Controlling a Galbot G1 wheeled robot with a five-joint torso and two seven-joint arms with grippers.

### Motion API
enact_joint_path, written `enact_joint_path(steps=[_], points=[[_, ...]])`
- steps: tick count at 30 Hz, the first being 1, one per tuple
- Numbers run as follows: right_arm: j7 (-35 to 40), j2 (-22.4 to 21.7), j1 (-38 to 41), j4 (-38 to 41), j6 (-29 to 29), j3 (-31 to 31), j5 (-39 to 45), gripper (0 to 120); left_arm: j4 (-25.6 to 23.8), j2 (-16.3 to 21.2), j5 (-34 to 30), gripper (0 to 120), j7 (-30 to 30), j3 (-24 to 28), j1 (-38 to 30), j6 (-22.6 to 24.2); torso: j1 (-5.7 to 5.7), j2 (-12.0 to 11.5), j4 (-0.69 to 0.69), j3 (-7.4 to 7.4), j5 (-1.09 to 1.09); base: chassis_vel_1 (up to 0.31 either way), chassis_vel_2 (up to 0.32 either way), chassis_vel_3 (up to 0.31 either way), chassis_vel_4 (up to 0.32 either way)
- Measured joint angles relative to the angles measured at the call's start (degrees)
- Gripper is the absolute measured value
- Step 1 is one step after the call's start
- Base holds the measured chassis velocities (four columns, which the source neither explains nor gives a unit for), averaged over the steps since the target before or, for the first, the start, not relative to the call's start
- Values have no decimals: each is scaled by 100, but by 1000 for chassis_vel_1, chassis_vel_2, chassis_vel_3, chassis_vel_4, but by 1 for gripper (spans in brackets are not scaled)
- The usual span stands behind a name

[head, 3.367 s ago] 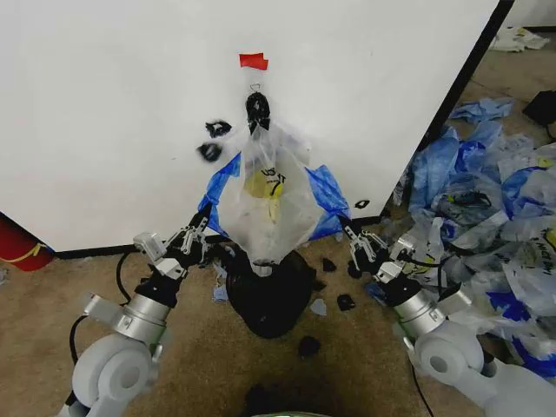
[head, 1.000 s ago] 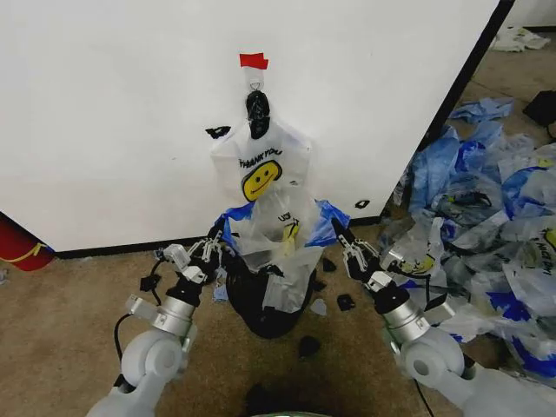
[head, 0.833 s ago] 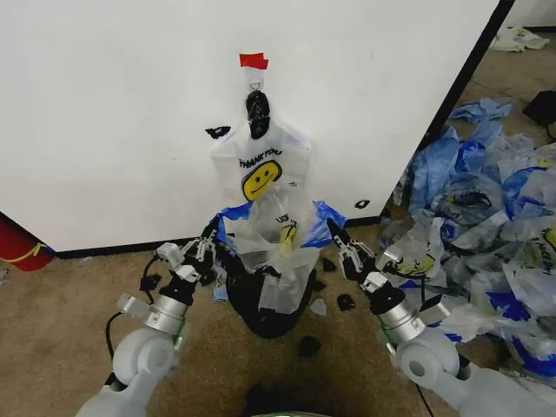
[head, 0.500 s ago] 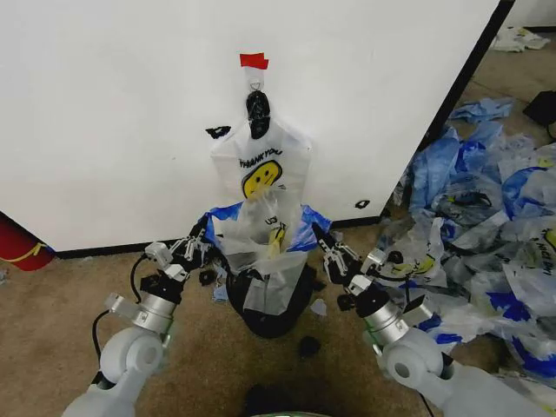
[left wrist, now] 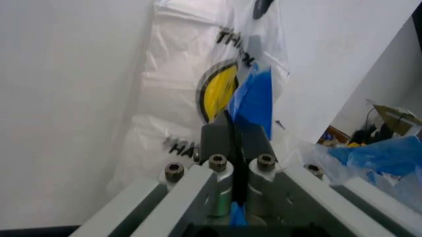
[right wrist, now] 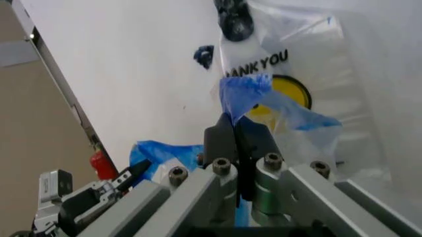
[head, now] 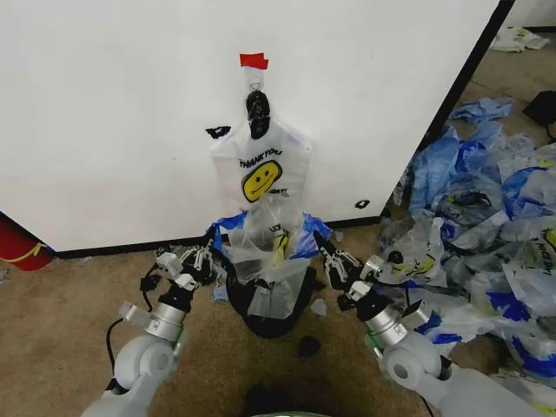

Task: Pick up the garbage bag from the wall and place it over the trash bin.

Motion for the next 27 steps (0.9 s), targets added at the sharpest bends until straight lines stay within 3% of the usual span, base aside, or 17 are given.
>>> enact_joint_path(steps=[11,21,27], points=[[-104,179,21,-386,142,-207,-171,0,254,-55,91,0,146,10,75,-203,0,0,0,0,0,0,0,0,0],[-114,219,-12,-342,155,-453,-338,0,44,-34,185,0,159,-35,218,-238,0,0,0,0,0,0,0,0,0],[-26,144,-144,62,115,-522,-393,0,-268,74,181,0,142,-159,366,-233,0,0,0,0,-1,0,0,0,0]])
